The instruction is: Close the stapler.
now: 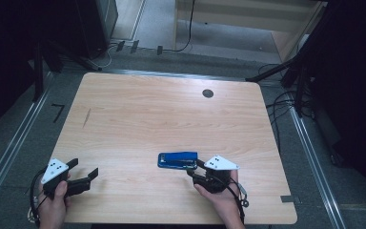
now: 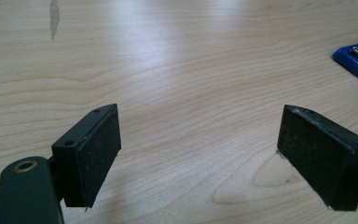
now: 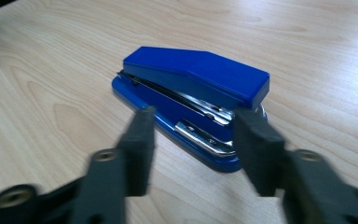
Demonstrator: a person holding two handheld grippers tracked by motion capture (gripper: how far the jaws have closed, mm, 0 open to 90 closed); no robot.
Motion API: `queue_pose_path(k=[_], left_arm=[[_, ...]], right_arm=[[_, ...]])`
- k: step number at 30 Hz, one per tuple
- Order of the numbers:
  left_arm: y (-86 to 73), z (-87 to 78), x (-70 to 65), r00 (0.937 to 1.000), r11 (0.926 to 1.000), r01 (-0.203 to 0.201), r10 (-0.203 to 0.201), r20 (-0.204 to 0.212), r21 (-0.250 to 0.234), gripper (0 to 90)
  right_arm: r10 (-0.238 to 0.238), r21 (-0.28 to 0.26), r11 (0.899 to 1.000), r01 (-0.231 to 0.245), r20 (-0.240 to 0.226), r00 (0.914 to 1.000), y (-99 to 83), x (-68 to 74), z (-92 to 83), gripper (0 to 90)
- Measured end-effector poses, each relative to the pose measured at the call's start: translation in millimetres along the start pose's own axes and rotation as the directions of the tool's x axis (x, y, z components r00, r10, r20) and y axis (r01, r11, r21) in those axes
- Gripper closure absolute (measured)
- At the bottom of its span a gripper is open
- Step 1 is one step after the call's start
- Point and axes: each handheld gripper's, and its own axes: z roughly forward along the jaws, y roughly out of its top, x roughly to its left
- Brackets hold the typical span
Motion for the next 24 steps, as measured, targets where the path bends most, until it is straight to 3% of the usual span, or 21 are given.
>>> queue_pose_path(k=[3, 6, 8, 10, 12, 16, 24], left_arm=[[-0.1, -0.2, -0.1, 1.0000, 1.0000, 0.002, -0.002, -0.001, -0.004, 13.7], [-0.2, -0.4, 0.0, 1.0000, 1.0000, 0.002, -0.002, 0.000, -0.004, 13.7], [-0.3, -0.8, -0.1, 1.0000, 1.0000, -0.002, 0.002, 0.000, -0.003, 13.7], [-0.3, -0.8, -0.2, 1.0000, 1.0000, -0.002, 0.002, -0.001, -0.003, 13.7], [-0.3, -0.8, -0.2, 1.0000, 1.0000, -0.002, 0.002, 0.000, -0.003, 13.7], [-0.3, -0.7, -0.1, 1.0000, 1.0000, -0.003, 0.003, 0.001, -0.002, 13.7], [-0.4, -0.7, -0.5, 1.0000, 1.0000, -0.004, 0.004, -0.001, -0.003, 13.7]], right_arm=[[-0.006, -0.015, 1.000, 0.006, 0.020, 0.9998, -0.7, -1.8, -6.4, 28.8], [0.030, -0.040, 0.999, -0.029, 0.014, 0.9995, -2.0, -6.0, -12.3, 16.9], [0.021, -0.054, 0.998, -0.017, 0.072, 0.9972, -4.2, -6.5, -16.6, 17.0], [0.061, -0.071, 0.996, -0.056, 0.071, 0.9956, -6.5, -11.6, -23.6, 14.8], [0.070, -0.075, 0.995, -0.064, 0.074, 0.9948, -7.2, -13.4, -25.8, 14.8], [0.083, -0.088, 0.993, -0.077, 0.077, 0.9935, -10.9, -19.5, -35.2, 14.2], [0.094, -0.119, 0.990, -0.079, 0.127, 0.9874, -20.3, -34.7, -57.6, 14.4]])
